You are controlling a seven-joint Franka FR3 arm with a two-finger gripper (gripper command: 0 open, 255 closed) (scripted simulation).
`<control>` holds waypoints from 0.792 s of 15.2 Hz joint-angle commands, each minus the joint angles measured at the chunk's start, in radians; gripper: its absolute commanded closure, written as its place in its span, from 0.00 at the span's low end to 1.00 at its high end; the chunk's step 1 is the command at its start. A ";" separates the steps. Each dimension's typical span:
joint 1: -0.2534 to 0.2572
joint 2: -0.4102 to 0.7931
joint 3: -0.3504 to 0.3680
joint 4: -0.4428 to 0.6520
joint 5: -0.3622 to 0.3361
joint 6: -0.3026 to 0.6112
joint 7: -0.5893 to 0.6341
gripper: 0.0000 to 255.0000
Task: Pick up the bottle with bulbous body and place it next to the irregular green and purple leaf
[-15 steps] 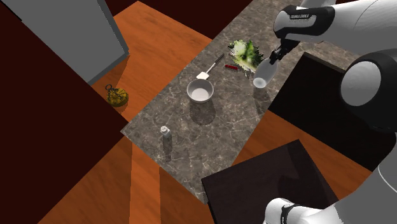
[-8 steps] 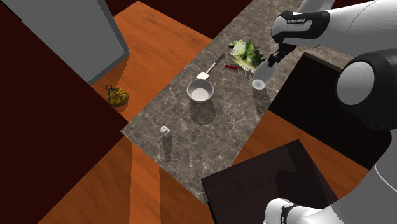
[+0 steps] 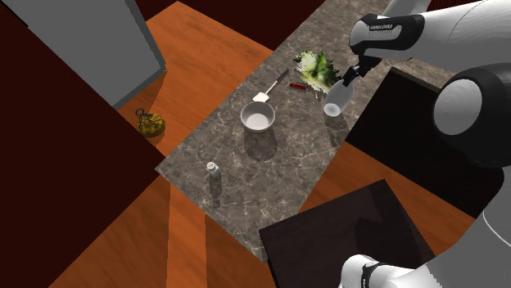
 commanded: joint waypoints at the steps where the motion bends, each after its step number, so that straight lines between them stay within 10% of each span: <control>1: 0.000 0.000 0.000 0.000 0.000 0.000 0.000 0.00; 12: 0.002 -0.076 -0.008 0.011 -0.011 -0.087 0.007 0.00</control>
